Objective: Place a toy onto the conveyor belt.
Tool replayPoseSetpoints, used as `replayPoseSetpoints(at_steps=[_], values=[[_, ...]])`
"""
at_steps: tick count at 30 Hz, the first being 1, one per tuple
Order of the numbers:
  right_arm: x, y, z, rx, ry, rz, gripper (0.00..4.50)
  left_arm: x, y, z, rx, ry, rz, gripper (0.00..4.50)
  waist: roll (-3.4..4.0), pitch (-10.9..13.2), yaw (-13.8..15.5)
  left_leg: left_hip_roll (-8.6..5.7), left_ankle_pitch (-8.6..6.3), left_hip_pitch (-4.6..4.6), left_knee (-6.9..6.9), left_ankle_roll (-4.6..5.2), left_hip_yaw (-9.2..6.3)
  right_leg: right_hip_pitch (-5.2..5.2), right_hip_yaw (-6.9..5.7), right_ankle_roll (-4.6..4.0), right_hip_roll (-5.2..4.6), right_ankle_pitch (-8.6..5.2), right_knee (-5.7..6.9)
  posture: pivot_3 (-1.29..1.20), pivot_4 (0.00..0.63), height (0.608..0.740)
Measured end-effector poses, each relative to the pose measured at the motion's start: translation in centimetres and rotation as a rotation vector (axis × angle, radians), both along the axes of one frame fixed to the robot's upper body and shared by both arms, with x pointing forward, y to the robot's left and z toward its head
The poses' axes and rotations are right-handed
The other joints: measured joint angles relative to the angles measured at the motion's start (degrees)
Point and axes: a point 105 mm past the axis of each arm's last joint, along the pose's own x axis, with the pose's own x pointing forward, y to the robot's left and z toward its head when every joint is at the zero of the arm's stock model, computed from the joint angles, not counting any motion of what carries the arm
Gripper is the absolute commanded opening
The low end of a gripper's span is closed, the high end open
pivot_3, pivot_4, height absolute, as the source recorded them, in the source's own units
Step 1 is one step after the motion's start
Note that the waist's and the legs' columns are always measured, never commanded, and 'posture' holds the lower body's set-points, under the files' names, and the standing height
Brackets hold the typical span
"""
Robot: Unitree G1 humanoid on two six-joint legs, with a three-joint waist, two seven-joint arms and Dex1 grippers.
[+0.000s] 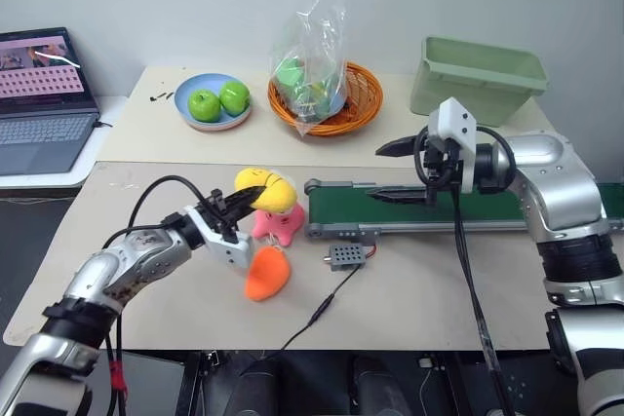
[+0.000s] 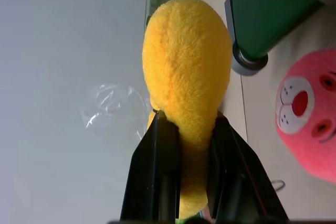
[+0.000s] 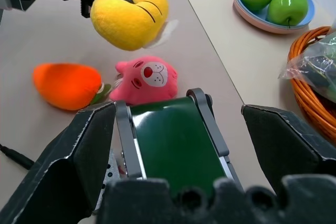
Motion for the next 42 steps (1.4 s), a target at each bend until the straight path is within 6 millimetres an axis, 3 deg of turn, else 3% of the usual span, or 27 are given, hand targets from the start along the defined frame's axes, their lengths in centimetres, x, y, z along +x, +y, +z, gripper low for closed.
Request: replayPoseSetpoints(at_steps=[10,17,20,23,29,36,42], values=[[-0.6,-0.8,0.1,-0.006,-0.008,-0.033,4.50,2.0,-4.6,-1.1,0.040,0.000,-0.132,0.61,-0.01,0.00,-0.02,0.00,0.00,-0.01,0.04,0.01,-0.01,0.01,-0.03,0.02,0.00,0.00,0.01,0.00,0.150,0.740],[-1.0,-1.3,-0.1,-0.007,-0.004,-0.072,4.50,2.9,-6.4,-1.7,0.066,0.008,-0.164,0.61,-0.01,0.00,0.02,0.00,0.00,-0.02,0.09,0.02,0.00,0.03,-0.03,0.04,0.00,0.02,0.01,0.00,0.150,0.740],[-1.0,-1.4,0.2,-0.005,-0.021,-0.083,4.50,2.8,-7.0,-2.8,0.111,0.060,-0.184,1.37,-0.01,0.00,-0.03,0.00,0.00,-0.02,0.09,0.02,0.00,0.03,-0.03,0.04,0.00,0.02,0.02,0.00,0.150,0.740],[-1.2,-1.4,0.1,-0.006,-0.023,-0.087,4.50,2.7,-7.2,-3.5,0.132,0.105,-0.189,2.50,-0.01,0.00,0.04,0.00,0.00,-0.04,0.09,0.02,-0.01,0.03,-0.03,0.04,0.00,0.02,0.01,0.00,0.150,0.740],[-1.2,-1.6,-0.1,-0.006,-0.013,-0.097,4.50,2.9,-7.2,-1.9,0.122,0.157,-0.193,4.48,-0.01,0.00,0.09,0.00,-0.01,-0.05,0.13,0.03,-0.02,0.04,-0.03,0.04,0.00,0.02,0.00,0.00,0.150,0.740],[-1.2,-1.7,-0.1,-0.006,-0.014,-0.097,4.50,2.4,-7.3,-0.1,0.075,0.343,-0.116,4.48,-0.01,0.00,-0.13,0.01,-0.01,-0.06,0.19,0.04,-0.04,0.04,-0.02,0.04,0.01,0.02,0.06,0.00,0.150,0.740],[-1.0,-1.7,-0.1,-0.004,-0.008,-0.095,4.50,3.0,-4.7,2.2,-0.153,0.596,0.042,4.48,0.00,0.00,-0.83,0.01,-0.01,-0.02,0.23,0.05,-0.07,0.06,0.00,0.05,0.02,0.01,0.09,0.00,0.150,0.740]])
